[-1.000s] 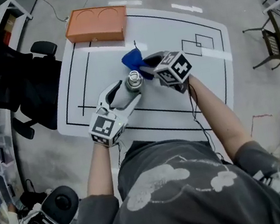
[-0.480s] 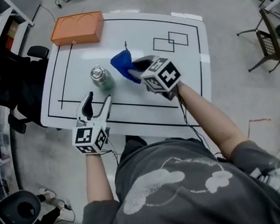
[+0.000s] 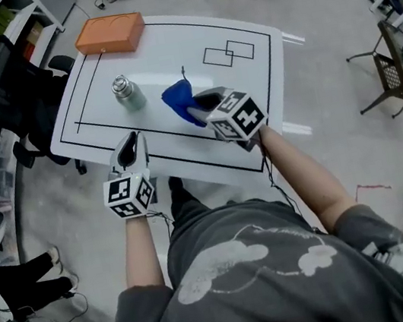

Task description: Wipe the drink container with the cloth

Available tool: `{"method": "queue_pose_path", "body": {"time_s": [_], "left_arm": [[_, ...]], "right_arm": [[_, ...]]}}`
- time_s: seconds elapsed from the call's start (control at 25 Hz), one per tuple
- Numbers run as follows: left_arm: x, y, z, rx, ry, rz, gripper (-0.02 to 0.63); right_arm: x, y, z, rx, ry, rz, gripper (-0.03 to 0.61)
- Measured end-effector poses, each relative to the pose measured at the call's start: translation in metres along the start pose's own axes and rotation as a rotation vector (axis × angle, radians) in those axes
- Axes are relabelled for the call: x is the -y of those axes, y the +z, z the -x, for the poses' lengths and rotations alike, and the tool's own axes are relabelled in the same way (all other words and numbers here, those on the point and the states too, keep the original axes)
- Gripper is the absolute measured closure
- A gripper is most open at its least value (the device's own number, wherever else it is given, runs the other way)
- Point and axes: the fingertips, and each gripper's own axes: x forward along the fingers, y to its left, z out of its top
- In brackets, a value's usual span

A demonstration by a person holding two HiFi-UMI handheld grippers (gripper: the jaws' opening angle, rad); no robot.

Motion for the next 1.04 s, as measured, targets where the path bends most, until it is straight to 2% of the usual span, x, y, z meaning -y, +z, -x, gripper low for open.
{"method": "queue_pose_path", "body": {"time_s": [0.24, 0.48, 1.04], "left_arm": [[0.054, -0.015, 0.041, 0.013, 0.063, 0.035, 0.565], [0.080, -0.033, 0.075, 0.019, 0.132, 0.069, 0.566], [0.095, -0.067, 0.142, 0.022, 0.250, 0.132, 0.566]], "right_arm": [[-0.023, -0.030, 0.049, -0.002, 0.043, 0.063, 0.492], [-0.042, -0.061, 0.070, -0.017, 0.097, 0.076, 0.494], [-0.081, -0.102, 0.066, -0.044, 0.181, 0.103, 0.494]]}}
